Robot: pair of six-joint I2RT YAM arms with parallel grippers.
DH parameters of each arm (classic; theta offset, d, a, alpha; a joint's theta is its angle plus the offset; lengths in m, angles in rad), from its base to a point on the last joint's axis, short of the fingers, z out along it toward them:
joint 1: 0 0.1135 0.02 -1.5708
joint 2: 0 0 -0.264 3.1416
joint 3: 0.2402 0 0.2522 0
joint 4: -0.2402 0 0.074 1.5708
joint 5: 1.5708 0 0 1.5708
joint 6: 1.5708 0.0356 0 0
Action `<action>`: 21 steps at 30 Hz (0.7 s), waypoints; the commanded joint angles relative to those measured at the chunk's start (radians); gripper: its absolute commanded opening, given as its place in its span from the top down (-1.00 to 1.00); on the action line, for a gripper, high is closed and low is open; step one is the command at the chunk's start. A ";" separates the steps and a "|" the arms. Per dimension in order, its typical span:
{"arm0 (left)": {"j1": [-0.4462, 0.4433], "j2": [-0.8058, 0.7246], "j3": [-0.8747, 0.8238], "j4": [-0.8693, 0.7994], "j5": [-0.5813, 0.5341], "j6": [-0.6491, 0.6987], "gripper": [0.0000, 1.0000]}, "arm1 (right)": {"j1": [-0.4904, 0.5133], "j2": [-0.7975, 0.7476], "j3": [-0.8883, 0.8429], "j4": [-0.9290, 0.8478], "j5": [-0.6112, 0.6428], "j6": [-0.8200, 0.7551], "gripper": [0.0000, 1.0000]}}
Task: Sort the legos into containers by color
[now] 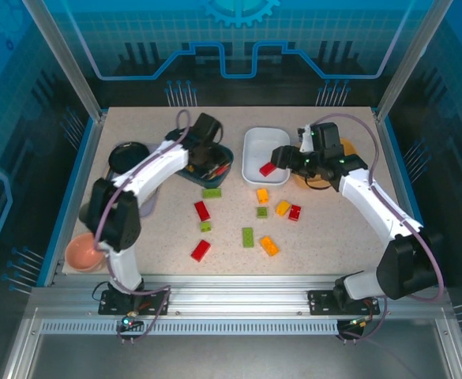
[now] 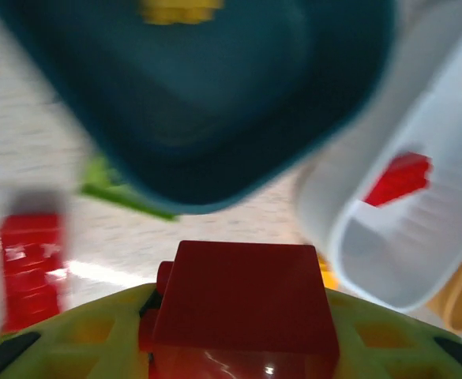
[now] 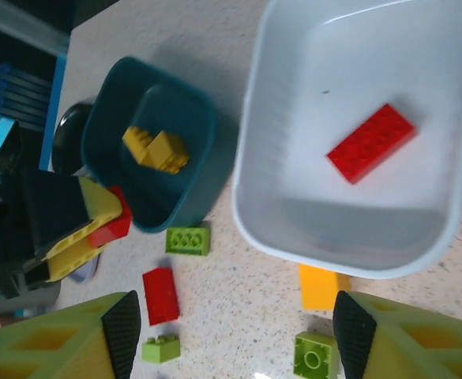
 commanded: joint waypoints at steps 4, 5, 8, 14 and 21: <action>-0.051 0.335 0.445 -0.102 0.034 0.129 0.16 | -0.050 -0.014 0.009 -0.032 0.050 0.090 -0.36; -0.059 0.386 0.528 -0.113 0.036 0.141 0.15 | -0.052 -0.018 0.009 -0.048 0.056 0.088 -0.36; -0.066 0.529 0.720 -0.134 0.050 0.146 0.14 | -0.066 -0.036 -0.009 -0.083 0.066 0.089 -0.35; -0.063 0.676 0.833 -0.040 0.126 0.120 -0.04 | -0.084 -0.091 -0.071 -0.126 0.094 0.100 -0.36; -0.065 0.664 0.850 0.019 0.206 0.107 -0.42 | -0.084 -0.143 -0.110 -0.298 0.191 0.058 -0.36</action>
